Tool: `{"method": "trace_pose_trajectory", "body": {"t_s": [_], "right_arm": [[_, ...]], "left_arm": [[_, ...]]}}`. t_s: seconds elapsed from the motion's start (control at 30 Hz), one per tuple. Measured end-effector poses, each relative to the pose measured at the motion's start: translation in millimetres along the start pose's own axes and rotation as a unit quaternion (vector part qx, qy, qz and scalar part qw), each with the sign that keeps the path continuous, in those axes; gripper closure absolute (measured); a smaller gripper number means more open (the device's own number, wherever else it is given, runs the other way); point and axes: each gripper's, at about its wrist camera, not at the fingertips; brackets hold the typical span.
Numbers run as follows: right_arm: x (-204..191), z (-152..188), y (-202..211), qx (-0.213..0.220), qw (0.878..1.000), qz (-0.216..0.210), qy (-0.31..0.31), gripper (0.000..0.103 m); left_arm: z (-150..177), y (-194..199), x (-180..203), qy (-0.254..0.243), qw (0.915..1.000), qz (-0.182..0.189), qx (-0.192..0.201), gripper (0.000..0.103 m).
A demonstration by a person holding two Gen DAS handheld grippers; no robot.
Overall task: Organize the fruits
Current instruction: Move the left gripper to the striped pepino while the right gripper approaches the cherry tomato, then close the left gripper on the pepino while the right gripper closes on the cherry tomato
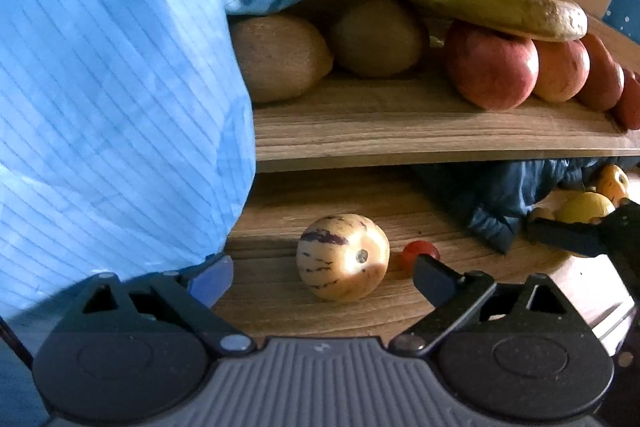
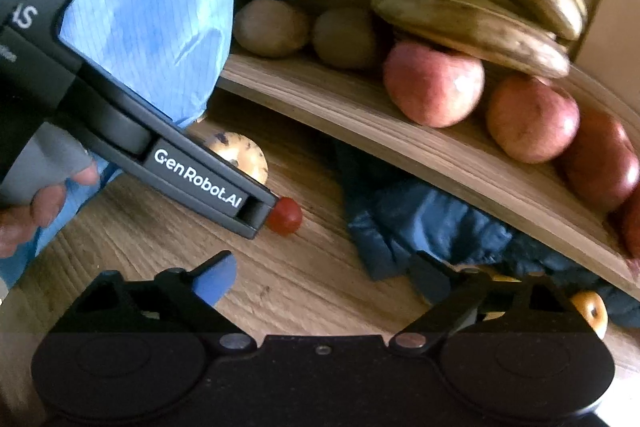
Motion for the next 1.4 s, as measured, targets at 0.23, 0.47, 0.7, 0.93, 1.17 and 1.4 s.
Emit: {"method": "trace_pose_trajectory", "body": {"t_s": [0.23,0.47,0.7,0.93,1.17,1.4], "right_arm": [[-7,-9,-12,-0.003,1.000,-0.005,0.017,0.031],[-12,-17,-23,-0.006,0.999,-0.020,0.028,0.048],[-14,-22,-35,-0.007,0.999,-0.033,0.027,0.059],[-14,-28,-42,-0.003,0.998,-0.054,0.027,0.070],[-7,-27,-41,-0.001,0.998,-0.065,0.020,0.079],[1,-16,-27,0.004,0.998,-0.062,0.006,0.079]], "left_arm": [[2,0,-14,0.009,0.9999,0.012,-0.001,0.017],[1,-11,-17,0.004,0.9994,0.031,-0.013,0.030],[-1,-19,-17,0.003,0.9993,0.035,-0.012,0.036],[1,-19,-21,0.008,0.9985,0.053,-0.009,0.047],[11,-23,-25,0.009,0.9983,0.058,-0.006,0.048],[21,-22,-23,0.001,0.9980,0.063,-0.006,0.048]]}}
Point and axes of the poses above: each gripper's, at about its wrist camera, not at the fingertips, and y roughly against the way its jaws point, x to its right, z to its underside, and after that the axes turned 11 degrees about -x, right-handed
